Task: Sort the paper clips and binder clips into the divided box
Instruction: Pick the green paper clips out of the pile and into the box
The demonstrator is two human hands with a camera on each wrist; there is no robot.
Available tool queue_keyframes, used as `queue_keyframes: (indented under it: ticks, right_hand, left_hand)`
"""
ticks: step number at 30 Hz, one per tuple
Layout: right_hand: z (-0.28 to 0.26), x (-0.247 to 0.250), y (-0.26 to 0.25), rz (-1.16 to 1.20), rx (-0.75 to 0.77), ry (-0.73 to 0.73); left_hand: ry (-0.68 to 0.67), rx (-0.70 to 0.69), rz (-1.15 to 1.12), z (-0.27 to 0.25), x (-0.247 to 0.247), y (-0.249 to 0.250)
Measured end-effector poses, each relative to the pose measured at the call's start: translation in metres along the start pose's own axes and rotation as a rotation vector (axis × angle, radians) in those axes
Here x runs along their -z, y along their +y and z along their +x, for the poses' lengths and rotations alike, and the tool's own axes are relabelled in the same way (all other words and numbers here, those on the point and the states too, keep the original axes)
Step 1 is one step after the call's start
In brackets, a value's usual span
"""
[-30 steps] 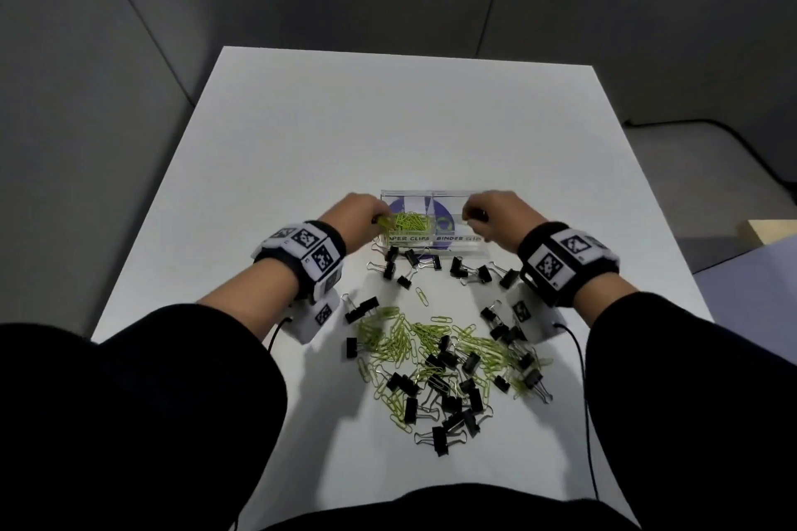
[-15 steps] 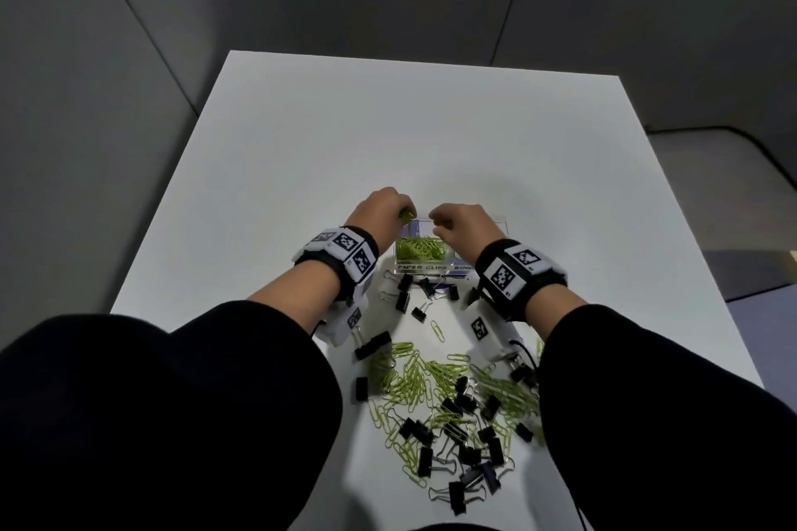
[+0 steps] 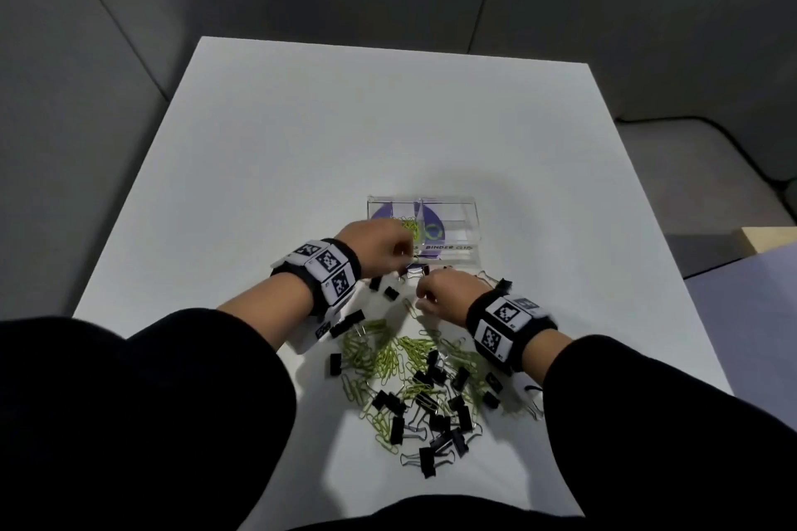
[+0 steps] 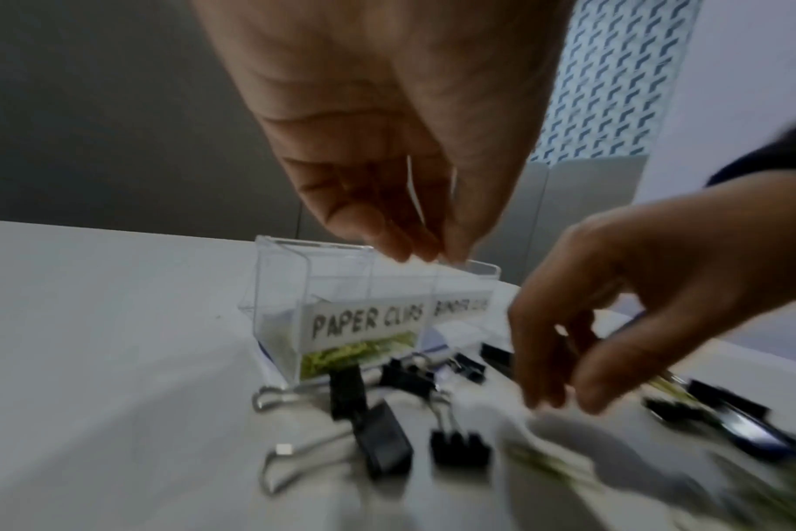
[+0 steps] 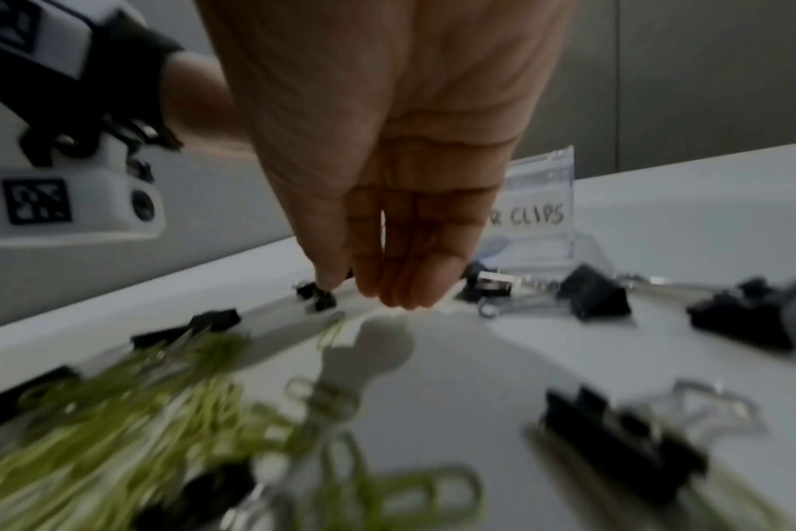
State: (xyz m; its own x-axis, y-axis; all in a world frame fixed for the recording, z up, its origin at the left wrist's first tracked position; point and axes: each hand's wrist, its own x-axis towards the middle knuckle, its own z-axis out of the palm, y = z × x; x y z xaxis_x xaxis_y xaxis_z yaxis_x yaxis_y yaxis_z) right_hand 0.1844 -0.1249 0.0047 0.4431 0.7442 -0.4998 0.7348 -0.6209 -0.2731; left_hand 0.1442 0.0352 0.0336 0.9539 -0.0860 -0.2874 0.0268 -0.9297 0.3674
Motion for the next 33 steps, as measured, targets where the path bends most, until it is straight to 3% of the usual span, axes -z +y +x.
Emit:
queue_keyframes:
  ticks: [3, 5, 10, 14, 17, 27, 33]
  right_hand:
    - [-0.002, -0.012, -0.009, -0.038, 0.032, 0.011]
    - [-0.005, -0.019, -0.014, -0.063, 0.076, 0.015]
    - [-0.022, -0.036, -0.023, -0.15, 0.136, 0.013]
    - [-0.032, -0.055, -0.027, -0.177, 0.223, 0.165]
    - [-0.042, -0.055, -0.023, -0.221, 0.155, 0.078]
    - [-0.061, -0.055, -0.005, -0.177, 0.085, 0.114]
    - [-0.044, -0.05, -0.024, -0.197, 0.217, 0.095]
  left_hand:
    - [-0.179, -0.031, 0.098, -0.026, -0.02, 0.006]
    - [-0.217, 0.006, 0.169, -0.042, -0.035, 0.003]
    - [-0.215, 0.171, 0.121, -0.072, -0.058, -0.013]
    - [-0.156, 0.243, -0.063, -0.084, -0.075, -0.011]
    - [-0.12, 0.28, -0.22, -0.085, -0.086, 0.0]
    - [-0.094, 0.257, -0.326, -0.077, -0.097, 0.027]
    - [-0.027, 0.242, -0.358, -0.081, -0.093, 0.02]
